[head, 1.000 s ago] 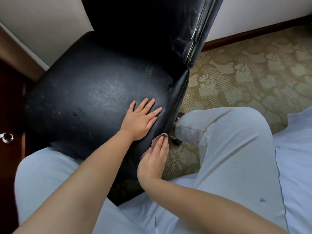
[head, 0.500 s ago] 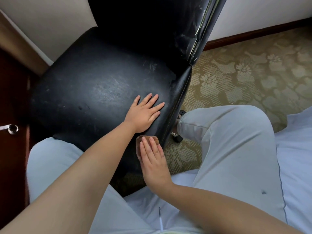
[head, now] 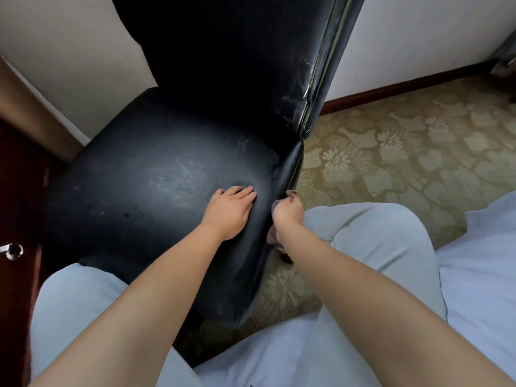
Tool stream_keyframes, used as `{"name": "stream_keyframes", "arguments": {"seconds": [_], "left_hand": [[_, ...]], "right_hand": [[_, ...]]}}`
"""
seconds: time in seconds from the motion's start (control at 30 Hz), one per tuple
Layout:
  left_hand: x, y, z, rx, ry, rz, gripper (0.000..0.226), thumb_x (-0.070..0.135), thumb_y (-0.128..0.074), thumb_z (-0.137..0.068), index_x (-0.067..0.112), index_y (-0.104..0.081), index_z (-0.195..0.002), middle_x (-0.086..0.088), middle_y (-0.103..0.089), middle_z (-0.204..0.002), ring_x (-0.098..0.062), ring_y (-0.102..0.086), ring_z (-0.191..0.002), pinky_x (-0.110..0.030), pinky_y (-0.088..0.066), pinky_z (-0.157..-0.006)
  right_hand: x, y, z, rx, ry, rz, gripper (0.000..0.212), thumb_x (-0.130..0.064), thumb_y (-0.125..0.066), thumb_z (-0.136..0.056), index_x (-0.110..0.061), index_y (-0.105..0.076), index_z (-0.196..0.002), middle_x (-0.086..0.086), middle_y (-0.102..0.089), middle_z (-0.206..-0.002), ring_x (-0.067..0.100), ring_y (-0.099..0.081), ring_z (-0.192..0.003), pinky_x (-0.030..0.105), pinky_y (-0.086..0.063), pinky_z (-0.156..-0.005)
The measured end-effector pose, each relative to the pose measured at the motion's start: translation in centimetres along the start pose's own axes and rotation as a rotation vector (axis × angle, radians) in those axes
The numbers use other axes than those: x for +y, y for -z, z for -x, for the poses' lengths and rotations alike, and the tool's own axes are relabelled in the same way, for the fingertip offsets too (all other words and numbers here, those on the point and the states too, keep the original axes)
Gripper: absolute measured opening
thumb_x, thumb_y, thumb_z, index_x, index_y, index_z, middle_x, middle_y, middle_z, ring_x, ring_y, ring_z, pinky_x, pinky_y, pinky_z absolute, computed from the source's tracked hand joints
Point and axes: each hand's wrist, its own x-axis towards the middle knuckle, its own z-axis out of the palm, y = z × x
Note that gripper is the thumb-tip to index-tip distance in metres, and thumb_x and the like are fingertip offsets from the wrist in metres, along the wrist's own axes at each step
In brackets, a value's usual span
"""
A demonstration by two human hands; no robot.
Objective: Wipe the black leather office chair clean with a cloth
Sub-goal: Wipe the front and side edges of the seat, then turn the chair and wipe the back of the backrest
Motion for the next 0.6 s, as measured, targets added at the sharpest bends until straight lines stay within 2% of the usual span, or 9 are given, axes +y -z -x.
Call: {"name": "stream_keyframes", "arguments": {"seconds": [0.07,0.13,0.2,0.27,0.37,0.47,0.57,0.6], "left_hand": [[0.3,1.1,-0.5,-0.042,0.018,0.037,0.046,0.026,-0.026,-0.105,0.023,-0.029,-0.151,0.01,-0.025,-0.157,-0.014,-0.024,-0.142,-0.034,-0.026,-0.111],[0.5,2.1,-0.8,-0.112,0.036,0.073,0.046,0.02,-0.028,-0.103,0.021,-0.031,-0.15,0.008,-0.028,-0.156,-0.015,-0.026,-0.142,-0.033,-0.03,-0.11],[0.8,3.0,-1.0,-0.192,0.061,0.097,0.048,0.014,-0.028,-0.101,0.02,-0.033,-0.149,0.006,-0.029,-0.156,-0.016,-0.026,-0.142,-0.032,-0.031,-0.111],[1.5,3.9,-1.1,-0.285,0.088,0.084,0.053,0.008,-0.028,-0.098,0.021,-0.031,-0.15,0.005,-0.023,-0.158,-0.017,-0.023,-0.144,-0.032,-0.026,-0.114],[2.7,5.2,-1.1,-0.387,0.148,0.033,0.058,0.003,-0.029,-0.093,0.021,-0.034,-0.148,0.004,-0.028,-0.156,-0.022,-0.029,-0.141,-0.037,-0.031,-0.112],[3.5,6.2,-1.3,-0.407,0.201,-0.008,0.055,0.005,-0.031,-0.093,0.022,-0.039,-0.145,-0.002,-0.041,-0.149,-0.025,-0.037,-0.135,-0.037,-0.038,-0.106],[4.5,7.3,-1.4,-0.423,0.227,-0.031,0.056,0.004,-0.031,-0.093,0.022,-0.038,-0.146,-0.004,-0.04,-0.149,-0.026,-0.037,-0.136,-0.035,-0.037,-0.104],[4.9,7.7,-1.5,-0.434,0.237,-0.036,0.057,0.003,-0.03,-0.093,0.022,-0.036,-0.147,-0.003,-0.037,-0.151,-0.026,-0.035,-0.138,-0.035,-0.036,-0.105]], "right_hand": [[-1.8,0.5,-1.2,0.055,-0.026,-0.074,0.026,-0.011,-0.037,-0.098,-0.014,-0.052,-0.119,-0.002,-0.043,-0.072,0.002,-0.042,-0.051,0.015,-0.036,-0.049],[-2.9,1.1,-1.8,0.131,-0.044,-0.176,0.019,-0.012,-0.035,-0.099,-0.02,-0.051,-0.105,-0.001,-0.042,-0.053,0.003,-0.036,-0.027,0.014,-0.029,-0.031],[-3.9,1.3,-1.8,0.083,-0.029,-0.256,0.023,-0.008,-0.029,-0.1,-0.02,-0.048,-0.104,-0.003,-0.038,-0.032,0.005,-0.031,-0.019,0.012,-0.022,-0.025],[-5.0,1.7,-1.4,0.015,-0.003,-0.304,0.022,-0.007,-0.027,-0.1,-0.017,-0.046,-0.103,-0.004,-0.039,-0.033,0.005,-0.032,-0.019,0.013,-0.022,-0.024],[-6.7,2.3,-0.1,-0.11,-0.028,-0.345,0.019,-0.009,-0.031,-0.099,-0.019,-0.047,-0.095,-0.003,-0.045,-0.058,0.001,-0.04,-0.023,0.012,-0.029,-0.026],[-8.6,3.1,0.6,-0.139,-0.028,-0.344,0.025,-0.018,-0.028,-0.095,-0.022,-0.046,-0.077,-0.001,-0.038,-0.041,0.007,-0.03,-0.019,0.016,-0.022,-0.022],[-10.4,4.4,1.5,-0.252,-0.046,-0.471,0.013,-0.032,-0.037,-0.075,-0.022,-0.043,-0.07,-0.003,-0.043,-0.053,0.002,-0.037,-0.023,0.013,-0.029,-0.027],[-10.8,4.6,1.5,-0.253,-0.052,-0.489,0.013,-0.03,-0.038,-0.08,-0.022,-0.043,-0.071,-0.003,-0.043,-0.049,0.003,-0.035,-0.022,0.015,-0.028,-0.026]]}}
